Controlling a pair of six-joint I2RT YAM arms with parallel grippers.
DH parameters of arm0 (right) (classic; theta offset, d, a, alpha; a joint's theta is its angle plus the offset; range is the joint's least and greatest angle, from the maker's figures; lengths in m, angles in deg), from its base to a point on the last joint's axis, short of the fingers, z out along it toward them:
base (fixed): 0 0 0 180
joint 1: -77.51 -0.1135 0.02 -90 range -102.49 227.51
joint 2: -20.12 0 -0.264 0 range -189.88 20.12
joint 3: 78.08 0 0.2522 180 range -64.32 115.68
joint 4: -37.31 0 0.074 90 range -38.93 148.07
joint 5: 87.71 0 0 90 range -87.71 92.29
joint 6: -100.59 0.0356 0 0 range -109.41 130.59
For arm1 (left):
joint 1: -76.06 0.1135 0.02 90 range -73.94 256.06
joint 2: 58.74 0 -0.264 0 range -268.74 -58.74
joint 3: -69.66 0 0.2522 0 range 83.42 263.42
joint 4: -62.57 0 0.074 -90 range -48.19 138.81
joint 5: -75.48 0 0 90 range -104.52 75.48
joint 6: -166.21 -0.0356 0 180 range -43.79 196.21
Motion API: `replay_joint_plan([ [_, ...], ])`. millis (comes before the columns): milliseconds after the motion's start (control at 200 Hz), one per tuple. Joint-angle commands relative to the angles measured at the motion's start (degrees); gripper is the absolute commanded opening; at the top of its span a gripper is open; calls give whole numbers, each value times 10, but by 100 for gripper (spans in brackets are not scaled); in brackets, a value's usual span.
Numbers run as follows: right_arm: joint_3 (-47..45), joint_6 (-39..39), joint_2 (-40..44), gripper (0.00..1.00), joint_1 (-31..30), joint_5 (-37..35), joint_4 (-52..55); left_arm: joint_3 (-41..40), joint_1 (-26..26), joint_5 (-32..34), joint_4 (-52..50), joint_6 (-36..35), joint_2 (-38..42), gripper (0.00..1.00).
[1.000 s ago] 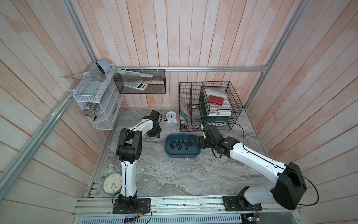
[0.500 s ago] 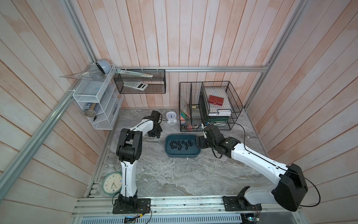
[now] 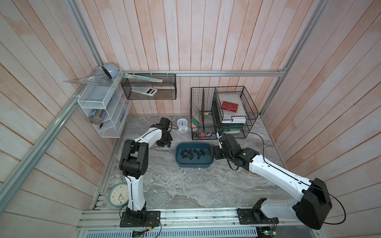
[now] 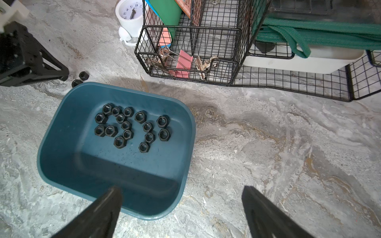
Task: Put the nuts on the desktop into the storage box
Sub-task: Pick up the nut from the center of the board, then place the nut in the storage box.
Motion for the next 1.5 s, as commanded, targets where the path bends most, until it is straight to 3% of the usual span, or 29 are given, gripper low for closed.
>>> replay_joint_plan([
  [0, -15, 12, 18, 98, 2, 8, 5, -4, -16, 19, -12, -3, 42, 16],
  [345, -36, 18, 46, 98, 1, 12, 6, -19, -47, 13, -8, 8, 75, 16],
  [690, -66, 27, 83, 98, 1, -13, 20, -7, -161, -3, 11, 33, 78, 17],
  [930, -83, 30, 102, 98, 2, -23, 26, 30, -235, -21, 32, 38, 23, 17],
  [1495, -87, 35, 103, 98, 1, -21, 25, 18, -261, -38, 47, 38, -41, 17],
])
